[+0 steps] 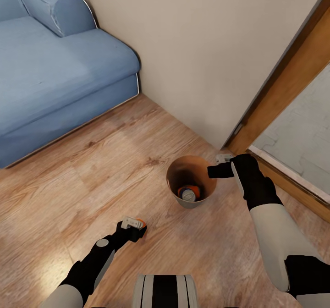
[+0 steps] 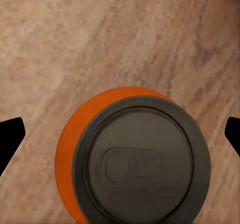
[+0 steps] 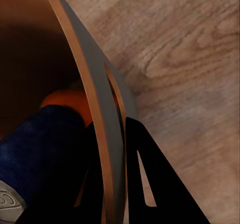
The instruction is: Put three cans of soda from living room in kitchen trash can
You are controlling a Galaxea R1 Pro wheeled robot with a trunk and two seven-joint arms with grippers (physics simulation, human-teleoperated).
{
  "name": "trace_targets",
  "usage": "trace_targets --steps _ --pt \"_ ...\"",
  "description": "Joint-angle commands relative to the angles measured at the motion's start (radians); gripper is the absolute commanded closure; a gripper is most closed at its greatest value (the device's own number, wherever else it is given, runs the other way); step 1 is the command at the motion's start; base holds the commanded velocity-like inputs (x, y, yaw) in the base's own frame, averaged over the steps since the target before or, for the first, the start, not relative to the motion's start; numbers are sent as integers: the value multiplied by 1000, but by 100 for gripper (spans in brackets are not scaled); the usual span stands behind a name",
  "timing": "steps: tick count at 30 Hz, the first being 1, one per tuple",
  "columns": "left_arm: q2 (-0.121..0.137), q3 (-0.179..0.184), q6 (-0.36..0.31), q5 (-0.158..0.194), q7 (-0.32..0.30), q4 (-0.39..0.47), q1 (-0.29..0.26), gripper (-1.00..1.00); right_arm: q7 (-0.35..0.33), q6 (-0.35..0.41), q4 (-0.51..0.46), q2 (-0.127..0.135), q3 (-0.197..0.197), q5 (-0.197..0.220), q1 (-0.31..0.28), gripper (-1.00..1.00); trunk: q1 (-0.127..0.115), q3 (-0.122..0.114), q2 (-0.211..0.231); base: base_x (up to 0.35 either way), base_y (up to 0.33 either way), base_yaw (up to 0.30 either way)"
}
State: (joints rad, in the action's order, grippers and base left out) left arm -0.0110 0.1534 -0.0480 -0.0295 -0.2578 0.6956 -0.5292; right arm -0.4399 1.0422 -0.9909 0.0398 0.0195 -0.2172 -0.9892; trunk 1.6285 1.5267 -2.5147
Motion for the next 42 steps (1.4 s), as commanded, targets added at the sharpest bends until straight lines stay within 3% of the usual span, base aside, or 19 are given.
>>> trace_targets --steps 1,11,19,20,42 --pt "0 0 0 0 0 -1 0 -100 -8 5 0 0 0 28 0 100 0 0 0 0 0 0" --pt "-1 0 -8 -4 1 -11 0 -100 -8 5 0 -1 -3 27 0 100 0 0 0 0 0 0" --pt "-1 -1 -11 -5 2 -13 0 -100 -8 5 0 -1 -41 24 0 100 0 0 0 0 0 0" --pt "-1 -2 -11 -5 2 -13 0 100 -8 5 0 -1 -42 24 0 100 0 0 0 0 0 0" --pt "-4 -3 -7 -4 -1 -13 0 100 -8 5 0 -1 -46 24 0 100 0 0 0 0 0 0"
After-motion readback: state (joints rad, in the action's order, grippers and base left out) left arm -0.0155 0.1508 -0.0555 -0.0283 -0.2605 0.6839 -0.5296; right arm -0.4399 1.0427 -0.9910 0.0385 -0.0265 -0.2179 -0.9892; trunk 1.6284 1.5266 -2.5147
